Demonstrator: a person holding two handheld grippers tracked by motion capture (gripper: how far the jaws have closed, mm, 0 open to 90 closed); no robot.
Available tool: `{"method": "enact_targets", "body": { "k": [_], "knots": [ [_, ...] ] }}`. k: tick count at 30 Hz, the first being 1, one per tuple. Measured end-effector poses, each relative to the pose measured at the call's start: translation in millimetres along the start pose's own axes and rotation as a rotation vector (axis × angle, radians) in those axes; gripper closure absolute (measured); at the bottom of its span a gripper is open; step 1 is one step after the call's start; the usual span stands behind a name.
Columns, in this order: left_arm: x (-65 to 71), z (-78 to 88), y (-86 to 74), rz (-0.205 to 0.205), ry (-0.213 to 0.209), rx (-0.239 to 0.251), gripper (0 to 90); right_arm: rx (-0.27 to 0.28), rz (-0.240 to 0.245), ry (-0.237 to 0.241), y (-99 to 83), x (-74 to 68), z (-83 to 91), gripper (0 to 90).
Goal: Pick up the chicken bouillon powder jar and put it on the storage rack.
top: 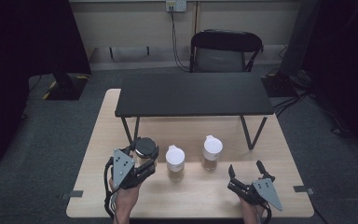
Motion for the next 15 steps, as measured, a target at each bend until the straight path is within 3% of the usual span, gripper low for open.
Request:
{"method": "enact_targets", "body": {
  "k": [15],
  "knots": [
    [-9.4,-7.4,25.0,-0.007,0.011,0.030,35.3,0.000,0.000,-0.002,0.0,0.0,0.0,1.3]
  ]
}}
Point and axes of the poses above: each handheld gripper's, and its own axes: z roughly backward along the jaws, y roughly out of its top, x roughly to its right, the point moved 3 cm from there along -z, roughly forward along the jaws, and after that the axes turned 4 degrees about -z, right-handed, at the moved point
